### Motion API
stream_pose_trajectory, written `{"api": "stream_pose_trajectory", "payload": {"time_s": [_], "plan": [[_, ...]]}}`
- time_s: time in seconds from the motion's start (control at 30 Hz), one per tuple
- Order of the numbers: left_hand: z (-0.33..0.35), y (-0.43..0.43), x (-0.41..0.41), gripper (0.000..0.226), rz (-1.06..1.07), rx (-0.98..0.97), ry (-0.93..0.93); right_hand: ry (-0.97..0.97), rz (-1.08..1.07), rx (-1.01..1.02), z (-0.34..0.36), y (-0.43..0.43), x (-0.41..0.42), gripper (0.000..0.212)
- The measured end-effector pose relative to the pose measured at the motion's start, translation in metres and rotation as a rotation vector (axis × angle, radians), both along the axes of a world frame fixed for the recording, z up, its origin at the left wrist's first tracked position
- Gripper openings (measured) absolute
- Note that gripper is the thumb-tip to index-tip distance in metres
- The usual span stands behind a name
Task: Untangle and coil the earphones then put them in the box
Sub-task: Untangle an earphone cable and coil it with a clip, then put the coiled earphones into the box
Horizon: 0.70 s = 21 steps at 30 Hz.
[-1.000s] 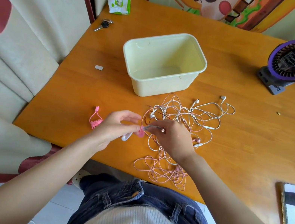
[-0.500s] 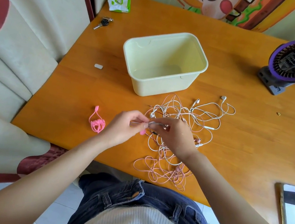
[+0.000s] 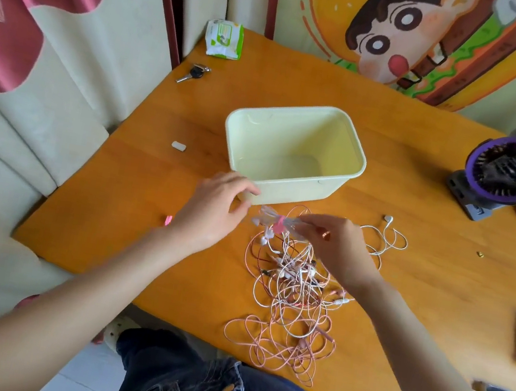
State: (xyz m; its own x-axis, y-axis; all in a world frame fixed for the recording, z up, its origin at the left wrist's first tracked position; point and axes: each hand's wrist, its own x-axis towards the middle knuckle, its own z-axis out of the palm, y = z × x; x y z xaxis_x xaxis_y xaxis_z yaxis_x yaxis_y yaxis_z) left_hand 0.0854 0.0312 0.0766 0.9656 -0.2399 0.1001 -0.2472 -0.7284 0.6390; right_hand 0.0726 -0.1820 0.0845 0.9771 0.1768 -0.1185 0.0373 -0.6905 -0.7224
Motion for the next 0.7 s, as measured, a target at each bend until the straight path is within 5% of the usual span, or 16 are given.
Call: {"api": "stream_pose_trajectory", "payload": {"time_s": [0.27, 0.7], "plan": [[-0.014, 0.018, 0.045, 0.03, 0.083, 0.487, -0.012, -0.278, -0.153, -0.052, 0.03, 0.01, 0.086, 0.015], [-0.03, 0.022, 0.05, 0.014, 0.102, 0.359, -0.141, 0.245, 0.102, -0.246, -0.037, 0.088, 0.162, 0.022]]}}
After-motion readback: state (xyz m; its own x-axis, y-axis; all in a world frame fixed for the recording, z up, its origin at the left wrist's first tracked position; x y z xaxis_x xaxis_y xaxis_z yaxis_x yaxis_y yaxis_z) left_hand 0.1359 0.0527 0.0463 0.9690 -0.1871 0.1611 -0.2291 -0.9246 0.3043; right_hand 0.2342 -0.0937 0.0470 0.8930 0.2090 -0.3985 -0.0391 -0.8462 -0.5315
